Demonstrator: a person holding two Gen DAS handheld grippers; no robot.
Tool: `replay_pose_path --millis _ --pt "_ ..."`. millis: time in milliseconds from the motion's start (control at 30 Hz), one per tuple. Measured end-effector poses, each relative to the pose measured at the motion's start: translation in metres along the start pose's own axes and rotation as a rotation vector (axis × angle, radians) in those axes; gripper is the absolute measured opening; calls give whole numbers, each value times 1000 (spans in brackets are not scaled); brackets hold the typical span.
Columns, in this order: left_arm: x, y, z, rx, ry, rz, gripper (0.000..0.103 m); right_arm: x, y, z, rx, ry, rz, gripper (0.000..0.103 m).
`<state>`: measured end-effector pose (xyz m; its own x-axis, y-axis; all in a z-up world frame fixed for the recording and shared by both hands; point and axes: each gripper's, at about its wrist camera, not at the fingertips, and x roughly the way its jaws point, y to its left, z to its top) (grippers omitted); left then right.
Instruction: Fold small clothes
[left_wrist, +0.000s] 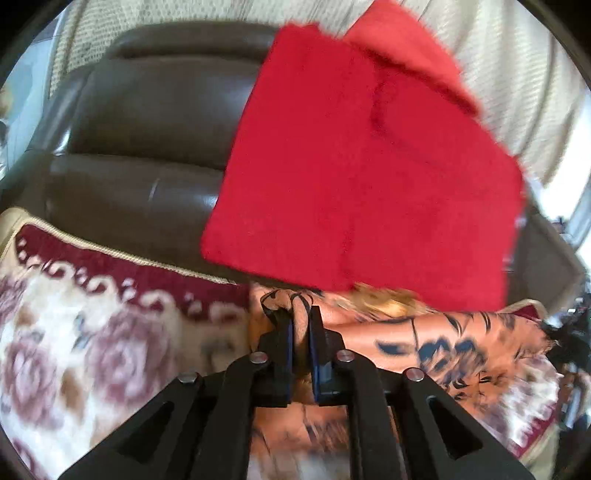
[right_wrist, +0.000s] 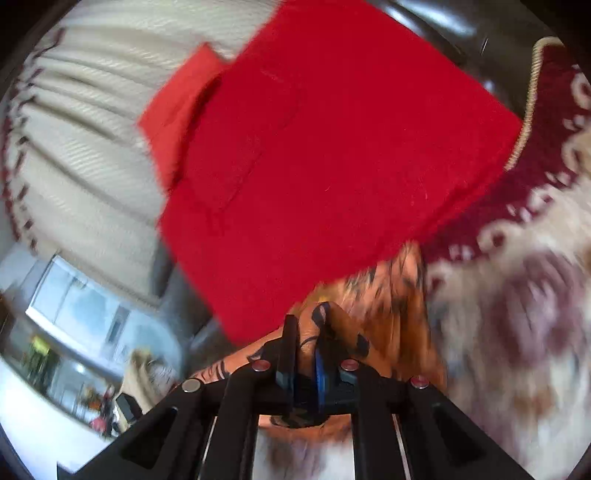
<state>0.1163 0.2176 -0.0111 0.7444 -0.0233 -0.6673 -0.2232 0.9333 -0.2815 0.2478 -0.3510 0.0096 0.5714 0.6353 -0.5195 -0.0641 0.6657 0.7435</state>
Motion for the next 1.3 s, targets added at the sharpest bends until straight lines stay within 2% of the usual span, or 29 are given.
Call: replay_pose_path --millis 33,67,100,133,200,267,400,500,600,633,667,700,733,767,867,967,1033,1100,1133,1167,1200,1233,1267,1300 --pt "31 2 2 4 56 48 50 17 -7 0 18 8 -66 58" --pt "64 7 -1 6 143 113 55 34 -19 -7 33 24 -161 72" --pt "73 12 -6 0 171 138 54 41 -28 -18 43 36 -194 72" --pt "77 20 -16 -7 183 155 54 39 -32 -35 37 34 -191 72" --pt "57 33 -34 -23 141 159 54 23 -29 -64 -8 -7 -194 72" --pt "26 44 -56 -33 94 145 54 5 -30 -95 -5 -19 -185 72" --pt "4 47 -87 -59 139 88 55 4 -34 -145 82 39 -163 72" --pt "30 34 -99 -71 196 70 60 31 -28 -148 132 56 -155 72" --pt "48 14 -98 -50 190 154 73 56 -38 -139 238 3 -172 71" --pt "50 10 -92 -43 190 158 72 61 -37 -137 245 -29 -180 69" --pt "54 8 -89 -42 201 163 61 62 -38 -135 265 -42 -181 44" --pt "57 8 -84 -52 225 164 14 70 -39 -132 301 -20 -156 9" --pt "62 8 -80 -76 266 162 14 72 -35 -127 298 -16 -171 9" --pt "55 7 -71 -96 266 164 14 66 -21 -124 260 -45 -192 8" --pt "10 -3 -56 -70 173 119 13 33 23 -118 155 -86 -153 8" --pt "-42 -12 -62 -30 102 100 13 -2 55 -131 48 -92 -159 8" --pt "-60 -4 -83 -48 126 86 14 -30 44 -154 67 -63 -149 9" --pt "-59 9 -112 -50 188 83 19 -40 21 -174 99 -26 -166 16" --pt "-49 21 -134 -49 246 103 20 -40 5 -186 112 -8 -194 21" --pt "-41 31 -148 -53 288 144 20 -38 -13 -197 124 29 -255 37" --pt "-38 41 -158 -73 301 137 26 -40 -31 -205 161 73 -304 40" --pt "-48 53 -159 -117 252 82 28 -45 -41 -209 187 80 -289 40" --pt "-56 59 -155 -131 249 101 33 -61 -43 -207 180 42 -291 41" --pt "-62 60 -151 -129 242 122 37 -74 -36 -202 147 -1 -338 40"
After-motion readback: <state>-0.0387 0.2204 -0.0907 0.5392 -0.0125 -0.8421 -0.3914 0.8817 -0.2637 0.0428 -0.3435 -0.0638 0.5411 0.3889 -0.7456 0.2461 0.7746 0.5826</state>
